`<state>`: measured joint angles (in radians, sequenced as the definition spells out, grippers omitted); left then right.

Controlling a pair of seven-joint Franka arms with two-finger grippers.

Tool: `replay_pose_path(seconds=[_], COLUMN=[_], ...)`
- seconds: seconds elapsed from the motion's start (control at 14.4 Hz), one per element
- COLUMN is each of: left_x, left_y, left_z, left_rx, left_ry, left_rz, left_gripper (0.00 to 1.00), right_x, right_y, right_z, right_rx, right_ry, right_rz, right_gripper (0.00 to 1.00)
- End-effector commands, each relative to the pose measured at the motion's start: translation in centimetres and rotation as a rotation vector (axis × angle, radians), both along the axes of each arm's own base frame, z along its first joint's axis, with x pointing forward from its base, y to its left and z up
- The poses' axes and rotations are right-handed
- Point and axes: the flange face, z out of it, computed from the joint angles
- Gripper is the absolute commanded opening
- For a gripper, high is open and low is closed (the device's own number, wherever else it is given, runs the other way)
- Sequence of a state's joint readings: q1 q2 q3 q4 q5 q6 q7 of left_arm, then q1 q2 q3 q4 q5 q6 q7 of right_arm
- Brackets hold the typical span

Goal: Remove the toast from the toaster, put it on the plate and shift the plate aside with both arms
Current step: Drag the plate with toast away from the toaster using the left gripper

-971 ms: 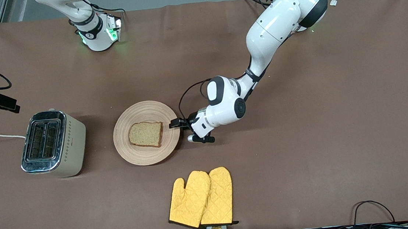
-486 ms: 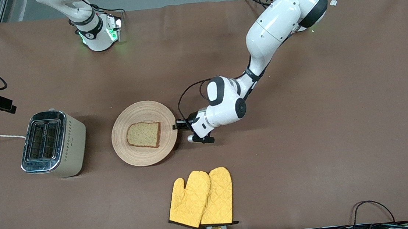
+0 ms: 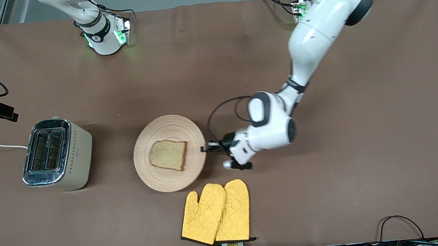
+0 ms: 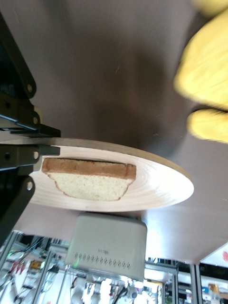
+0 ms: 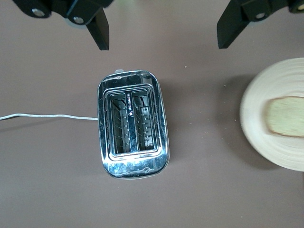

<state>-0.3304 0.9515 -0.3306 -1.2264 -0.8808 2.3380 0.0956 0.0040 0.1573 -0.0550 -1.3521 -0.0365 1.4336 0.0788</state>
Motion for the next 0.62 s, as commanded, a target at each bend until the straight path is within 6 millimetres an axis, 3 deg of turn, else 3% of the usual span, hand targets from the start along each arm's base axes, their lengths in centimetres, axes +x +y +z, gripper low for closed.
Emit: replay_pose_path(seconds=[0.0,0.28,0.55], left_x=[2.9,6.3,5.4], left_y=[8.0,26.2,42.7], left_z=[3.4,2.7,-0.3], left_rx=[-0.026,-0.143,-0.168], left_ry=[0.0,-0.041,-0.096], left_rz=[-0.082,-0.209,-0.262], left_gripper=[0.0,0.0,0.0], right_x=[-0.1,0.0,-0.1], right_y=[-0.1,-0.4,-0.4], right_z=[0.3,0.2,0.2], right_rx=[0.023,0.027,0.05], right_ry=[0.001,0.0,0.0], right_rz=[-0.003,0.004,0.002], right_gripper=[1.0,1.0,1.0])
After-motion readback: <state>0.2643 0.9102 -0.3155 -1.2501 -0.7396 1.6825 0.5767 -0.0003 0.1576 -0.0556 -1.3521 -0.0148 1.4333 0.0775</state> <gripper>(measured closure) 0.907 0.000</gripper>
